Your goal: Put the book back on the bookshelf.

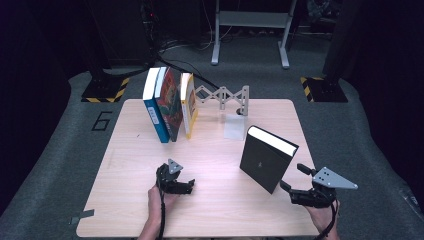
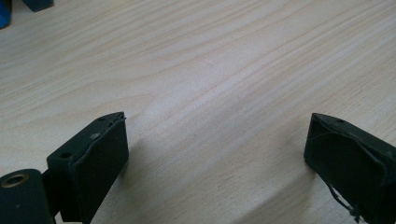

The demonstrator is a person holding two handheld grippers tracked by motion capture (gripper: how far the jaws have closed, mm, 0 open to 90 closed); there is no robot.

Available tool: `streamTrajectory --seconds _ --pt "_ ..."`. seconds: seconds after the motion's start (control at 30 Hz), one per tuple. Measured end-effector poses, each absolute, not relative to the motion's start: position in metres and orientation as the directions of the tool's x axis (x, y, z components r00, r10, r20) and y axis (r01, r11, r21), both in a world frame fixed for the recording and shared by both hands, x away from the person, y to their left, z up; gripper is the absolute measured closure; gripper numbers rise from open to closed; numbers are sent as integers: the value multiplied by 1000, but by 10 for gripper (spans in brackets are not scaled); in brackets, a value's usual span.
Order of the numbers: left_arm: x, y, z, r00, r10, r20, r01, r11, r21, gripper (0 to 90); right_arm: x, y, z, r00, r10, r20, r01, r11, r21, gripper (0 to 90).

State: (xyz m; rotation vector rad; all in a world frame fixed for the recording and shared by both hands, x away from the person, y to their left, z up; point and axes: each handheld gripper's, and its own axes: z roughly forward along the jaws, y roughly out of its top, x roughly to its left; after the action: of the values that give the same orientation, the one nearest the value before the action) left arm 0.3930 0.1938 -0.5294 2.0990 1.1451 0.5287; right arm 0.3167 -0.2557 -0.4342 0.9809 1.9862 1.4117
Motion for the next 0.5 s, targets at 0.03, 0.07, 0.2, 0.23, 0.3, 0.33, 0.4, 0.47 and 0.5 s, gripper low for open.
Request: streamTrajectory --seconds 0.03,0.07,0.2,0.23,0.3,0.33,0.4,0.47,0.5 --pt "393 194 -529 530 847 28 571 -382 727 62 320 -256 -434 -600 800 10 275 194 942 73" --pt "393 194 -529 530 847 28 571 -382 726 62 322 -256 -434 -598 801 9 281 199 939 59" --pt "393 194 -529 530 847 28 571 -382 726 62 339 -249 -433 -603 797 27 309 203 929 56" --pt "393 194 -529 531 847 28 571 -383 726 62 344 -247 -433 -608 794 27 314 208 926 60" --pt "393 194 -530 531 847 28 571 -382 727 61 352 -243 -431 -607 794 31 322 210 923 81" --pt "393 194 -529 530 847 29 571 -382 726 61 355 -241 -431 -601 798 36 328 205 922 102" --pt "393 194 -529 532 847 28 571 -383 726 62 362 -238 -429 -600 799 39 327 201 923 149" --pt "393 194 -529 532 846 28 571 -383 726 62 366 -236 -428 -604 796 43 326 198 924 201" --pt "393 194 -529 532 846 28 571 -383 726 62 367 -235 -428 -603 797 39 323 199 925 212"
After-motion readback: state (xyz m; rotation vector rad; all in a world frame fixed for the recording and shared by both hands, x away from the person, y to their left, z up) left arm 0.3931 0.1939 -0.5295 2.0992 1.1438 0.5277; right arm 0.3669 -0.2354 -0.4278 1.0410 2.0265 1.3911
